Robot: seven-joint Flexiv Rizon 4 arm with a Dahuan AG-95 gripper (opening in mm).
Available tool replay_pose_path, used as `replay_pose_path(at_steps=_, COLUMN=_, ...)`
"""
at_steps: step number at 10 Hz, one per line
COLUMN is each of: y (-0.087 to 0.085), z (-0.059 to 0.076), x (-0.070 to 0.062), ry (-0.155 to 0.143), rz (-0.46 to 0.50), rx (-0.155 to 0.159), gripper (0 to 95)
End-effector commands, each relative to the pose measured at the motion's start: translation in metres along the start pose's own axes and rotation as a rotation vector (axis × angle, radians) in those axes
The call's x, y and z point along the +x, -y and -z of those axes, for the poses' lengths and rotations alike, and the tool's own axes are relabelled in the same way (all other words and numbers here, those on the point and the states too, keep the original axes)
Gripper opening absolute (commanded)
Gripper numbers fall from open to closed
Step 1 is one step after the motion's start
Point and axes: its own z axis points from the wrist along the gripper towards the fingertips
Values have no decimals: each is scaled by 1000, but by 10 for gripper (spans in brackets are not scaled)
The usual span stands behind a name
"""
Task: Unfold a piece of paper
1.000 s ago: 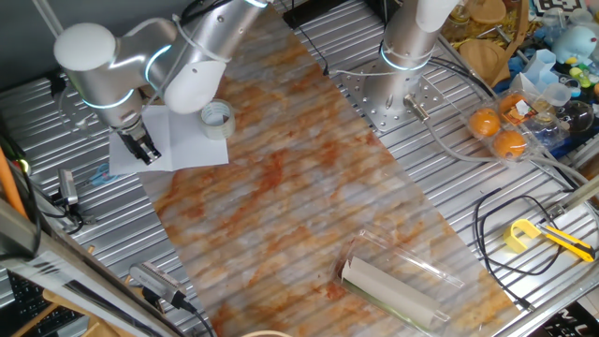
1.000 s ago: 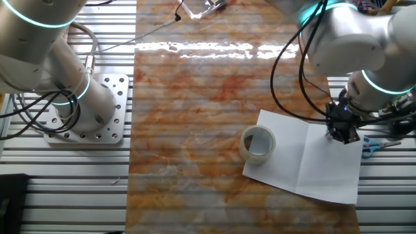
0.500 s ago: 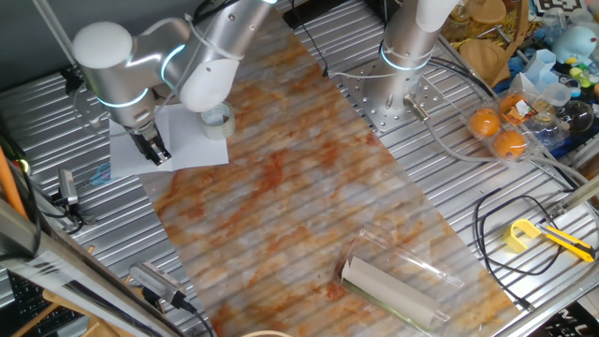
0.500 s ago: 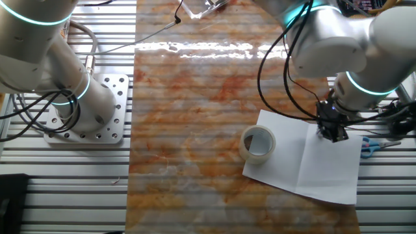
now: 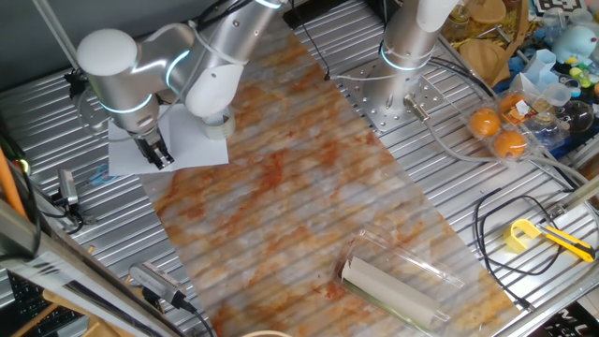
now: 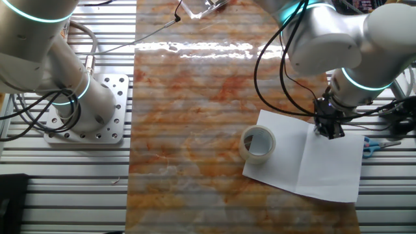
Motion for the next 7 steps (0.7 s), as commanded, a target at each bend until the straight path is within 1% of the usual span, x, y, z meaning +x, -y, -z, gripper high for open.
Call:
replay_pose_path(at_steps=1, y=1, z=-2, x=1, ry=2, rz=0, rx=-1, gripper=0)
replay_pose_path(at_steps=3, y=1, z=-4, x=3, ry=4, rz=1, rx=0, gripper=0)
replay_pose_path(at_steps=7, y=-2, z=-3, x=4, ry=4, rz=-3, rx=-2, gripper=0)
